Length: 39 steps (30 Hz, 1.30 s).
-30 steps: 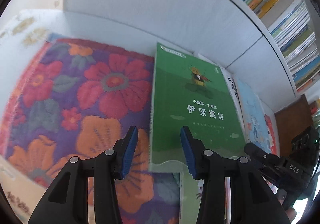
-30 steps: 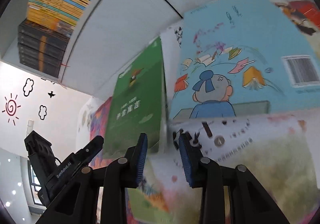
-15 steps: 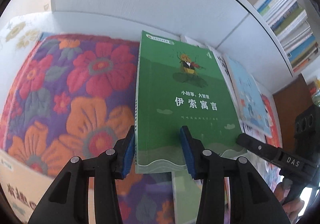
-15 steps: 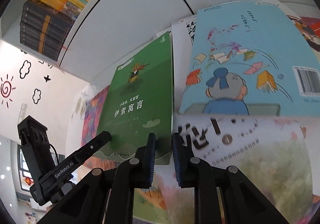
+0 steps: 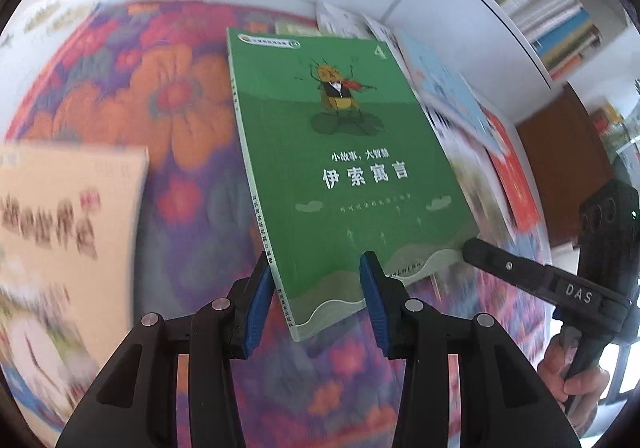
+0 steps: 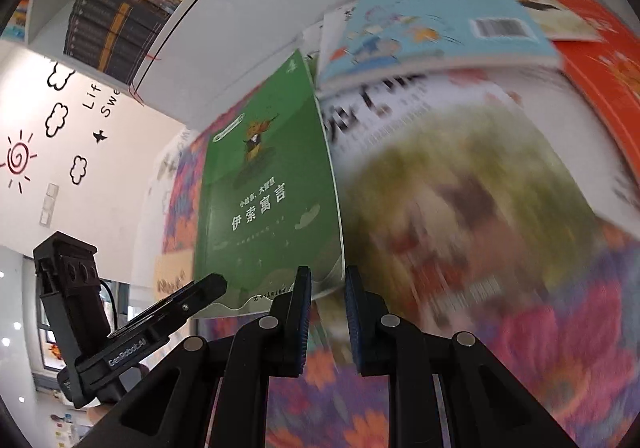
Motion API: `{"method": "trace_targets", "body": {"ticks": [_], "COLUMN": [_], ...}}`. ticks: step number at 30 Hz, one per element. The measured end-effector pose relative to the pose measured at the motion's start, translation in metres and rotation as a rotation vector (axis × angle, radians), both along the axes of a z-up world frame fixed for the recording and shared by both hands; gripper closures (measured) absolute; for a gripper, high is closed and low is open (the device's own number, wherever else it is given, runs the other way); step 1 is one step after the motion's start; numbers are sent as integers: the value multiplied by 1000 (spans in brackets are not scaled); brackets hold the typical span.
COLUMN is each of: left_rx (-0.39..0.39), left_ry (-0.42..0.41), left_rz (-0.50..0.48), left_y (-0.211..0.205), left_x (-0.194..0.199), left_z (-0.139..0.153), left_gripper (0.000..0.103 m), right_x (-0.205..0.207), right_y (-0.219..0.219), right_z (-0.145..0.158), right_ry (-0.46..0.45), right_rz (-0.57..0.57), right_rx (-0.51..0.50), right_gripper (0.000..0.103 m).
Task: Organize books
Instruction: 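Lift the green book and carry it toward the placed beige book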
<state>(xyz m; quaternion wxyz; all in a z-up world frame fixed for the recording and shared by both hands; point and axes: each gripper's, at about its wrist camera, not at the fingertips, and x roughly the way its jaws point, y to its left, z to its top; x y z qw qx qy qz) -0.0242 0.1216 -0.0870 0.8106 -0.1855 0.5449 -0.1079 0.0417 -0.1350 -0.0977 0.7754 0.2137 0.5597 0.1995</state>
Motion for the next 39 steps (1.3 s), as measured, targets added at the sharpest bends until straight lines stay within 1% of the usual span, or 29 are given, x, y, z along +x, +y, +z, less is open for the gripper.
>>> {"method": "trace_targets", "body": {"ticks": [2,4,5,7,9,11,15,18,20,21,23,25,27,29,32,33,34,37,39], "left_rx": [8,-4,-14,-2,9,16,70,96,65,51,49,81,124,140,112,108,111,109,88], "left_ry": [1,1,-3,-15,-28,-37,-40,-16,-17,-15,-17,-8,-6,4,15,19,17,11,16], "left_rz": [-25,-45,-36,-7,15,16,28,45,49,50,38,10,-3,-21,-44,-55,-64,-106,-142], "left_y": [-6,-7,-6,-4,-3,-4,-3,2,7,9,8,1,-7,-13,-18,-21,-24,-36,-43], "left_x": [-19,-28,-33,-30,-24,-18,-3,9,15,17,20,20,17,13,6,1,-3,-21,-36], "left_z": [-1,-2,-3,-2,1,3,3,-6,-9,-10,-10,-9,-5,-4,-7,-8,-9,-8,-10], "left_gripper": [64,64,64,64,64,64,64,64,64,64,64,64,64,64,64,64,64,64,64], "right_x": [-18,-26,-30,-28,-17,-6,24,40,48,53,56,55,51,44,31,26,21,-2,-22], "right_y": [-8,-11,-16,-25,-32,-31,-13,-3,3,7,12,16,16,15,11,8,5,-9,-19], "right_z": [-2,-1,1,6,13,16,17,14,10,5,2,3,4,4,5,5,5,1,-5], "right_ry": [19,33,34,19,-12,-23,-41,-70,-69,-52,-55,-71,-68,-63,-61,-55,-47,-16,14], "right_rz": [24,54,58,40,16,18,24,14,14,24,38,61,73,79,96,99,104,126,145], "right_rx": [-10,-33,-46,-54,-50,-48,-61,-94,-118,-130,-120,-144,-161,-183,-221,-222,-218,-214,-221], "right_gripper": [86,86,86,86,86,86,86,86,86,86,85,85,85,85,85,82,81,81,81]}}
